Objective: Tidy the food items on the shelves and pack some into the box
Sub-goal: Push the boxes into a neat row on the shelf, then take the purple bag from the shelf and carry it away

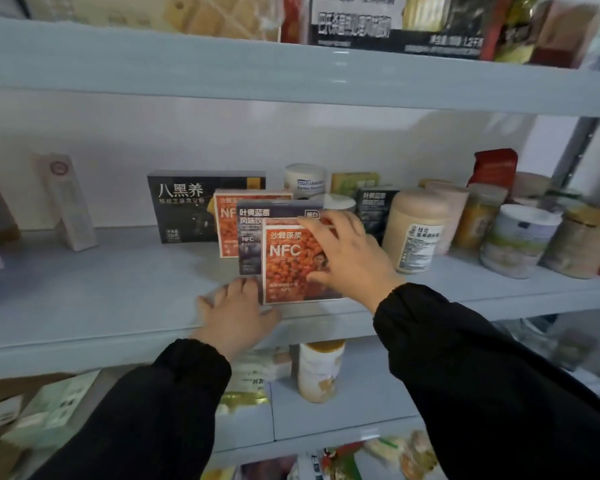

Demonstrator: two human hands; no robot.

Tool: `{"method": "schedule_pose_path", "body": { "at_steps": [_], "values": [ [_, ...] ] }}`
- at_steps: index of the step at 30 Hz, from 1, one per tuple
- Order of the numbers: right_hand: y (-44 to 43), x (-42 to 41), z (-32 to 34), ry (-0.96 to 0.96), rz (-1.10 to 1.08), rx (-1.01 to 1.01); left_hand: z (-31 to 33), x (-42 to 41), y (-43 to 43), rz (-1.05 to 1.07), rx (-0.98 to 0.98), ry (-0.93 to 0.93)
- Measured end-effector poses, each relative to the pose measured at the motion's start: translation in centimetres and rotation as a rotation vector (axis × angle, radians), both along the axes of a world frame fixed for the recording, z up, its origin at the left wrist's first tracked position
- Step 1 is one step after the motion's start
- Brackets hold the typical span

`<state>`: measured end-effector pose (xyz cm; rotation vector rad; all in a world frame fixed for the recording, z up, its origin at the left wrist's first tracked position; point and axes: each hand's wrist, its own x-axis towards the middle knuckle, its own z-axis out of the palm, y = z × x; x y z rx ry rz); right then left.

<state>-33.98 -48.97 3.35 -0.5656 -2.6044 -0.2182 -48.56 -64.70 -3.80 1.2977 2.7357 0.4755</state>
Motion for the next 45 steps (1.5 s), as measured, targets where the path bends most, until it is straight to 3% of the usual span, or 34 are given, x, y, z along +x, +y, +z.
{"method": "schedule_pose_path", "body": {
  "at_steps": [9,16,29,31,35,41,45],
  "values": [
    [6.3,4.8,0.5,-0.040,-0.054,0.011,-1.2,3.9,2.8,0.080,-0.132,0.261],
    [7.1,4.5,0.1,-0.062,-0.077,0.092,-0.6,4.3,2.3,0.048,-0.198,0.223],
    [6.0,3.9,-0.4,-0.021,-0.072,0.069,-0.5,4.2,2.5,0.061,-0.180,0.211],
    [5.4,3.7,-0.8,0.033,-0.026,0.112,-0.6,4.3,2.5,0.057,-0.174,0.196],
    [2.4,1.7,-2.7,0.101,0.277,0.289,-0.2,3.6,2.2,0.007,-0.195,0.183],
    [-2.9,-4.6,-4.4,-0.208,0.364,-0.053,-0.2,-2.1,-3.4,0.125,-0.235,0.135],
    [-7.5,-10.6,-5.1,-0.340,0.380,-0.168,-0.5,-6.9,-9.4,0.246,-0.228,0.090]
  ]
}}
